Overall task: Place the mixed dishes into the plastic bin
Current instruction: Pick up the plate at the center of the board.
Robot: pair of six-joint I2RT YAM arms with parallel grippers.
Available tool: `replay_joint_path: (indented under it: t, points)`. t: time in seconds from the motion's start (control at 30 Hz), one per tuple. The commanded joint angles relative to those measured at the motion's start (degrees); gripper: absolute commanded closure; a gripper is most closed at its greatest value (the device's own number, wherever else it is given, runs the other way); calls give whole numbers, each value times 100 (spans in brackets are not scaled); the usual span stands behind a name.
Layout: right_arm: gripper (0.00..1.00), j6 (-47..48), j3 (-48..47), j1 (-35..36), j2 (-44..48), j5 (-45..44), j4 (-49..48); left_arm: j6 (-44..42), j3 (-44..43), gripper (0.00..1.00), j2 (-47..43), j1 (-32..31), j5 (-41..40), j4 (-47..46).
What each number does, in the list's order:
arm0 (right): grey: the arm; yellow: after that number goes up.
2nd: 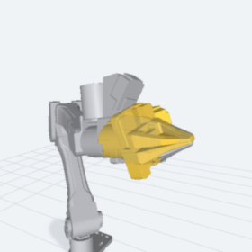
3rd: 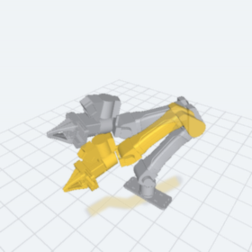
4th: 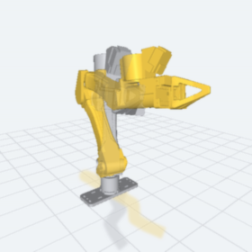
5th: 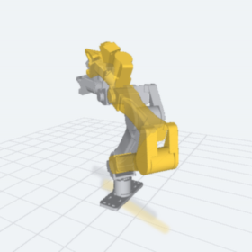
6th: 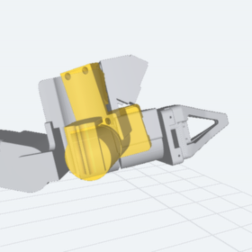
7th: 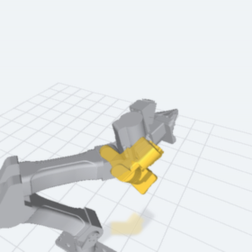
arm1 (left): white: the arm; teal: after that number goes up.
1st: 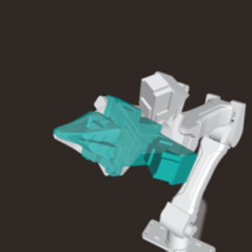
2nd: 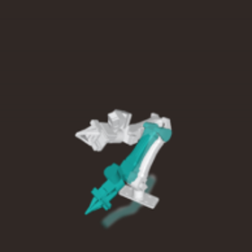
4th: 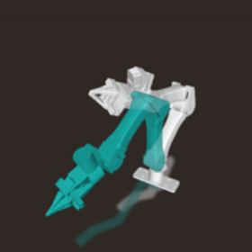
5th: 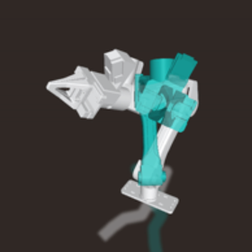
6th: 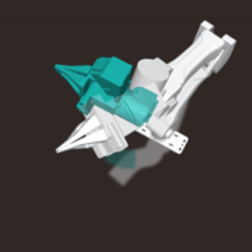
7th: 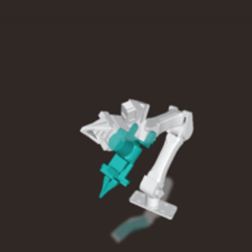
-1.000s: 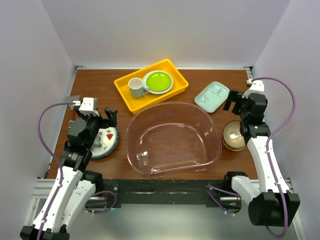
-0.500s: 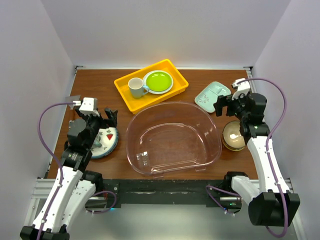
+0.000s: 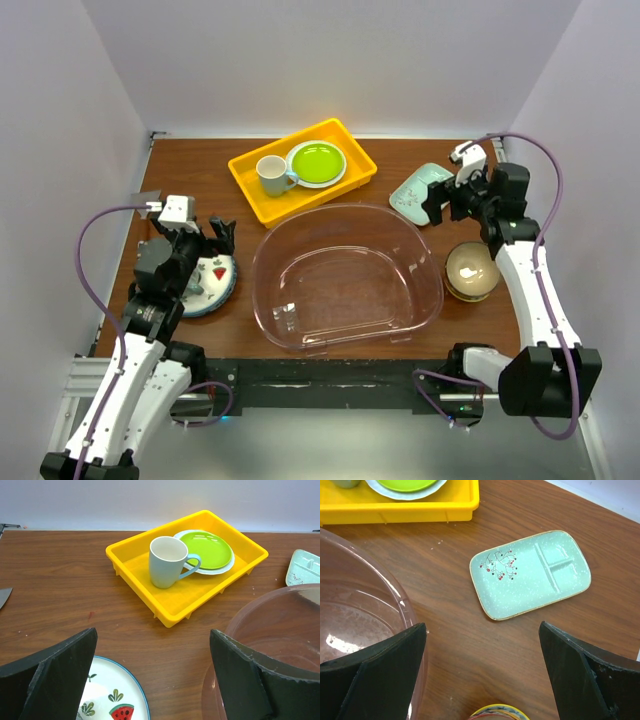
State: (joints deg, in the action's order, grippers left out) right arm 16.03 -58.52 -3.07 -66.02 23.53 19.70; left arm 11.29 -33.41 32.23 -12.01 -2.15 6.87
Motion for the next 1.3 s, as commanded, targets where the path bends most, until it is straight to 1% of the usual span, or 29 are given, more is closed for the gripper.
replay_joint_path:
  t: [0.0, 0.17, 0.37, 0.67, 1.27]
  points:
    - [1, -3, -274, -9, -113, -155, -54, -109, -78, 0, -50, 50, 39, -292]
    - [1, -117, -414, -9, -429, -392, -116, -109, -78, 0, -59, 50, 40, -292]
    - [1, -328, -546, -36, -763, -463, -204, -109, -78, 0, -68, 50, 40, -292]
    - [1, -645, -739, -211, -1211, -709, -283, -127, -78, 0, -76, 50, 22, -292]
    - [1, -1339, -1003, -739, -2178, -297, -423, -136, -78, 0, -85, 50, -4, -283]
